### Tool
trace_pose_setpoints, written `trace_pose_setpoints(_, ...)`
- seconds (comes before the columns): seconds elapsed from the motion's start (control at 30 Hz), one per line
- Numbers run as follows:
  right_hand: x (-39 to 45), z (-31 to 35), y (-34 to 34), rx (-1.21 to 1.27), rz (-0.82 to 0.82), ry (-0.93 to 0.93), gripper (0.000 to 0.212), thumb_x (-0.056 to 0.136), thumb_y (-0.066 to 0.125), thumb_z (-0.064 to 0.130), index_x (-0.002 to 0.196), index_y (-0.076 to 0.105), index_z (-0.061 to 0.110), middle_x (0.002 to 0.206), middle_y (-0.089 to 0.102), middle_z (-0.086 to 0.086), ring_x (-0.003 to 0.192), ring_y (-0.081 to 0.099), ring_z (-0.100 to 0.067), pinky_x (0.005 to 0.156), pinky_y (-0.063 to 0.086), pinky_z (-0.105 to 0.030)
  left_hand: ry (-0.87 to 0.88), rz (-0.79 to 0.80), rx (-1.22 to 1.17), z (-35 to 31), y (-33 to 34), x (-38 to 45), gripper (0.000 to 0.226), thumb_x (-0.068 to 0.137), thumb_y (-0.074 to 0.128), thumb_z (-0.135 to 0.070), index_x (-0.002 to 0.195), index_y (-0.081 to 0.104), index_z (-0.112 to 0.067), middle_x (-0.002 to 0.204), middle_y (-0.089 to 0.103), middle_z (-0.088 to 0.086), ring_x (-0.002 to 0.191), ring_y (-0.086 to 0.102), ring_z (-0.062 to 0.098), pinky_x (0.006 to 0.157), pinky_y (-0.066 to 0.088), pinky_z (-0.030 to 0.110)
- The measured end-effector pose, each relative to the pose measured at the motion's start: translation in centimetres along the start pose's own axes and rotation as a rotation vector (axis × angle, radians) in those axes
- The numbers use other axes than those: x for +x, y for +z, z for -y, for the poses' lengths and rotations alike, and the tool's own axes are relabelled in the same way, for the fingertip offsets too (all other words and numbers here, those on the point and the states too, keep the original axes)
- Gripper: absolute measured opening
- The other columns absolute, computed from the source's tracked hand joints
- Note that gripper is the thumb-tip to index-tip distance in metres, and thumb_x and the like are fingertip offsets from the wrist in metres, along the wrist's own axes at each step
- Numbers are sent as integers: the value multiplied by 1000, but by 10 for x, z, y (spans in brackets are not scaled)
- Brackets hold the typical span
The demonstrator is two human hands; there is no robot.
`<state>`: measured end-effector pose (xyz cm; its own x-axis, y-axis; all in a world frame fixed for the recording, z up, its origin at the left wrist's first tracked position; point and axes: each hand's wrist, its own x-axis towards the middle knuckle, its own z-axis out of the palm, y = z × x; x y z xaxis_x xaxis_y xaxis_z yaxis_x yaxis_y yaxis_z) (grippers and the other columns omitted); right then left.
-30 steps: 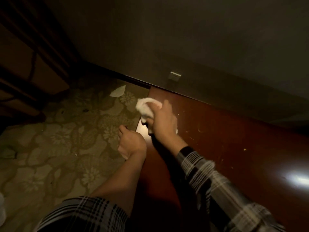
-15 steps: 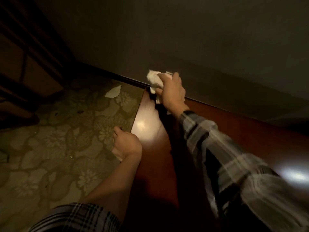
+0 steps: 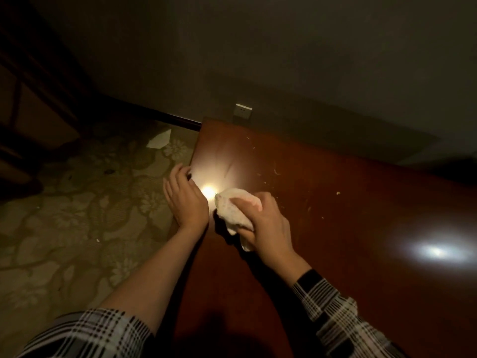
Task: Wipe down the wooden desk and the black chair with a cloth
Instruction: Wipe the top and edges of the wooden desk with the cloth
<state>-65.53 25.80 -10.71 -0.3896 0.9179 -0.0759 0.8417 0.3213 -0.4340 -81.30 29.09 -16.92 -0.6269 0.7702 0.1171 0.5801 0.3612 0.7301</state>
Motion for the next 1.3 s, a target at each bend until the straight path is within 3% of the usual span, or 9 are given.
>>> trace_pose_setpoints(0.17,-46,-19,-1,3,20,-51,53,76,72,41,124,50,35,104,49,-5,93,52,-22,60,47,-29,126,103,-100,-11,6,-37,28,86,43,4,110,57,1,124,53,13,116,48,30,102,35,37)
trace_pose_setpoints(0.23,-57,-27,4,-41,1,-81,51,76,70,45,123,51,34,102,50,-5,90,53,-21,56,44,-27,129,124,-53,-16,12,-46,28,84,47,6,109,58,0,123,56,13,114,50,30,104,36,45)
trace_pose_setpoints(0.37,-55,-49,13,-113,-30,-41,62,64,83,38,119,58,30,102,54,-8,89,56,-24,54,49,-29,175,184,98,-24,24,-53,30,86,47,6,111,58,-6,126,56,6,116,49,24,113,24,46)
trace_pose_setpoints(0.6,23,-85,-11,-31,-127,235,46,83,68,27,128,55,25,125,50,-10,111,48,-30,83,43,-40,230,228,321,-22,28,-50,27,92,49,-6,116,57,-13,133,49,3,126,43,20,115,2,40)
trace_pose_setpoints(0.77,32,-104,-52,-197,-109,191,38,88,62,31,125,53,29,118,47,-5,108,48,-24,82,47,-36,245,242,345,-25,27,-51,27,92,48,-5,117,56,-14,142,42,4,132,37,21,114,-5,38)
trace_pose_setpoints(0.87,-28,-84,-40,-190,-120,180,22,87,56,53,95,53,33,94,62,4,77,64,-15,63,53,-34,227,233,339,-26,26,-52,25,93,48,-6,117,56,-13,141,43,5,129,40,22,115,-2,40)
trace_pose_setpoints(0.93,-79,-68,-17,-140,-104,78,24,81,64,49,96,54,34,92,65,0,67,66,-17,49,51,-30,224,225,355,-28,26,-53,25,93,49,-7,116,56,-12,140,44,7,126,43,24,115,3,43)
trace_pose_setpoints(1.07,-94,-79,5,-75,-57,-14,60,61,85,31,115,57,28,100,58,-8,82,61,-25,53,45,-26,267,235,400,-28,26,-55,25,93,52,-9,117,55,-11,138,44,8,125,44,25,115,8,46)
trace_pose_setpoints(1.3,14,-128,-41,-130,-104,266,42,91,58,25,131,50,28,123,45,-8,113,45,-29,82,42,-35,342,216,298,-59,42,-90,23,92,52,-10,115,56,-12,131,49,6,114,50,23,114,12,45)
